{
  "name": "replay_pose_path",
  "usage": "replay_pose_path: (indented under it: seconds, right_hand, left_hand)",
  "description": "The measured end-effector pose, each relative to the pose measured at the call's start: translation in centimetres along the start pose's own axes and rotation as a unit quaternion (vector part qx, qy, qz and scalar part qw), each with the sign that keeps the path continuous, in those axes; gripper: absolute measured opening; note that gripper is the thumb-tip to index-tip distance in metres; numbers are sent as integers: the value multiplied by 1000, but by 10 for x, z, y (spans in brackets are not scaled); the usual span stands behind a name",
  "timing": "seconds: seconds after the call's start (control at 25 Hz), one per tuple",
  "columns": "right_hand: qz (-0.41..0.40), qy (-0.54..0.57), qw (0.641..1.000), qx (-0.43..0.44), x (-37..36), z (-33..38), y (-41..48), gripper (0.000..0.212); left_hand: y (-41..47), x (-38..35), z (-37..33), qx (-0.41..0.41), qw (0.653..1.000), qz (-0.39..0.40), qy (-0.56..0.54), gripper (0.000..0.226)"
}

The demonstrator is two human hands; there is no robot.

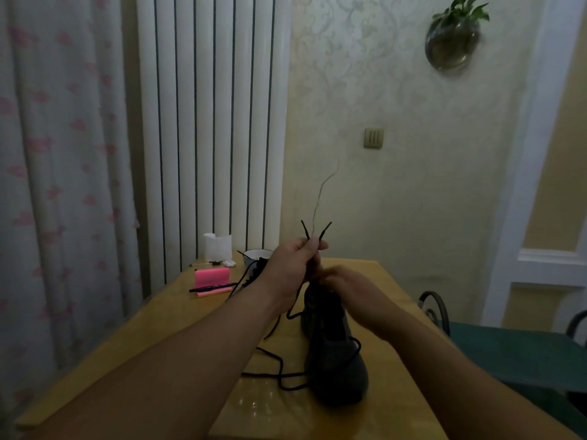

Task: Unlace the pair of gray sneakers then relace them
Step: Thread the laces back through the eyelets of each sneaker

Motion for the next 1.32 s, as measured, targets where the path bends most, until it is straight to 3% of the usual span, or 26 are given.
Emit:
replay_pose_path:
  seconds: [0.12, 0.28, 0.56, 0.76, 0.88, 1.08, 1.32]
  right_hand:
    - [-49, 82, 994, 50, 20, 28, 7, 31]
    - [-46, 78, 994, 59, 19, 28, 17, 38]
    - [-94, 232, 968, 16, 23, 18, 24, 24]
    - [-115, 418, 901, -21, 41, 52, 51, 27]
    - [-151, 414, 897, -40, 60, 71, 75, 26]
    - [-170, 365, 913, -59, 82, 75, 115, 31]
    - [-125, 325, 931, -109, 68, 28, 145, 26]
  left_hand:
    - [-6, -6, -1, -17, 992, 23, 122, 32]
    - [-17, -24, -12, -64, 971, 68, 220, 34]
    - [-16, -27, -13, -50, 961, 91, 254, 37]
    - [-16, -38, -2, -22, 971, 89, 219, 43]
    - [-21, -48, 15, 6, 982, 100, 163, 48]
    - [-14, -49, 55, 33, 982, 98, 159, 51]
    - [-8, -52, 92, 83, 976, 104, 170, 51]
Point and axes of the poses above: each hand's wrist, its own y-axis towards the middle knuckle, its own x-axis out of the back of the hand, z = x × y, the point moved 6 cm from there along y, towards the middle knuckle, and after that the axes turned 9 degrees about y, right-handed, at the moved point
